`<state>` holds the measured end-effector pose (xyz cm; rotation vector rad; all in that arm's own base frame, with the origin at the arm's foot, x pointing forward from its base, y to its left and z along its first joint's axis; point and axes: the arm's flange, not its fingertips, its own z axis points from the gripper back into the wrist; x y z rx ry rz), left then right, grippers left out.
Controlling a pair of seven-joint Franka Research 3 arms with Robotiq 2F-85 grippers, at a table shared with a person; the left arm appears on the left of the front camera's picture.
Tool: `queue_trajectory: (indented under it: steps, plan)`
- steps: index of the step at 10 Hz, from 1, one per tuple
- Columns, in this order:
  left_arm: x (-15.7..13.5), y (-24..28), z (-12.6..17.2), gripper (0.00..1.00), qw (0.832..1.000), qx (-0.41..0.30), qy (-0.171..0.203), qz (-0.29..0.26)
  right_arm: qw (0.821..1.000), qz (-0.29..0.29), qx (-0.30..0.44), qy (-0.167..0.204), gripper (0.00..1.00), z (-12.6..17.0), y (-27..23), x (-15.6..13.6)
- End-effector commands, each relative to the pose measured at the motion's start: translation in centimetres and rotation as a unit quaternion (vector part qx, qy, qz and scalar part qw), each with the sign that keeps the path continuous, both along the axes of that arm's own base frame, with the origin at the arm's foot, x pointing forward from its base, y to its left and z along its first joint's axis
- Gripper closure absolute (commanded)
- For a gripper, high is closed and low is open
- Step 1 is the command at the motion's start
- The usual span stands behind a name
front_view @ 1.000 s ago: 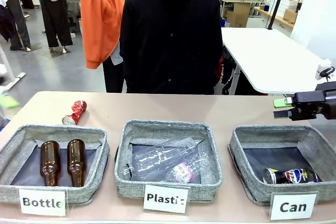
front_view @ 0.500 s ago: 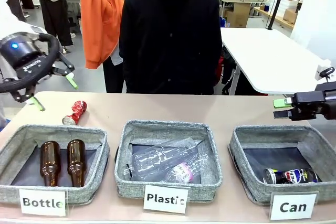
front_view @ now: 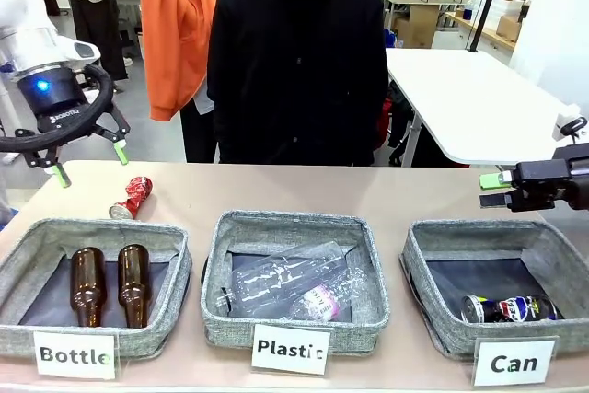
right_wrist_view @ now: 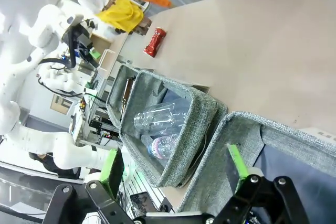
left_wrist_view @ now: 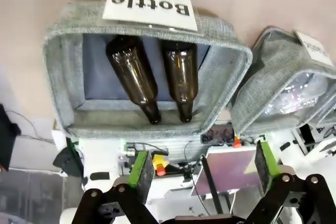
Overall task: Sort the can waste into the basket.
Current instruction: Pick up the can waste from the table and place it in the right Fabric basket.
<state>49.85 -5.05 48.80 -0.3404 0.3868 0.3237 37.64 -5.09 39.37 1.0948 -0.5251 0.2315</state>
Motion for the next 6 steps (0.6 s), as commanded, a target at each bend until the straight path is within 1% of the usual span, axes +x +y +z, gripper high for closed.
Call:
queue_trajectory:
  steps: [1, 2, 3, 4, 5, 6]
  plan:
    - [0.2, 0.1, 0.2, 0.00, 1.000, 0.008, -0.013, -0.002, 1.000, -0.010, 0.002, -0.006, 0.00, -0.2, 0.4, -0.6]
    - [0.9, -0.2, -0.4, 0.00, 0.999, 0.016, -0.004, -0.041, 1.000, -0.010, 0.002, -0.006, 0.00, -0.2, 0.4, -0.6]
    - [3.2, 0.4, -1.3, 0.00, 0.999, 0.033, -0.020, -0.024, 1.000, -0.010, 0.002, -0.006, 0.00, -0.2, 0.4, -0.6]
    - [4.4, 0.6, -2.1, 0.00, 0.994, 0.064, -0.078, -0.029, 1.000, -0.010, 0.002, -0.006, 0.00, -0.2, 0.4, -0.6]
    - [4.9, 0.5, -3.5, 0.00, 0.985, 0.076, -0.148, -0.037, 1.000, -0.010, 0.002, -0.006, 0.00, -0.2, 0.4, -0.6]
    - [5.1, 0.6, -4.5, 0.00, 0.972, 0.088, -0.215, -0.034, 1.000, -0.010, 0.002, -0.006, 0.00, -0.2, 0.4, -0.6]
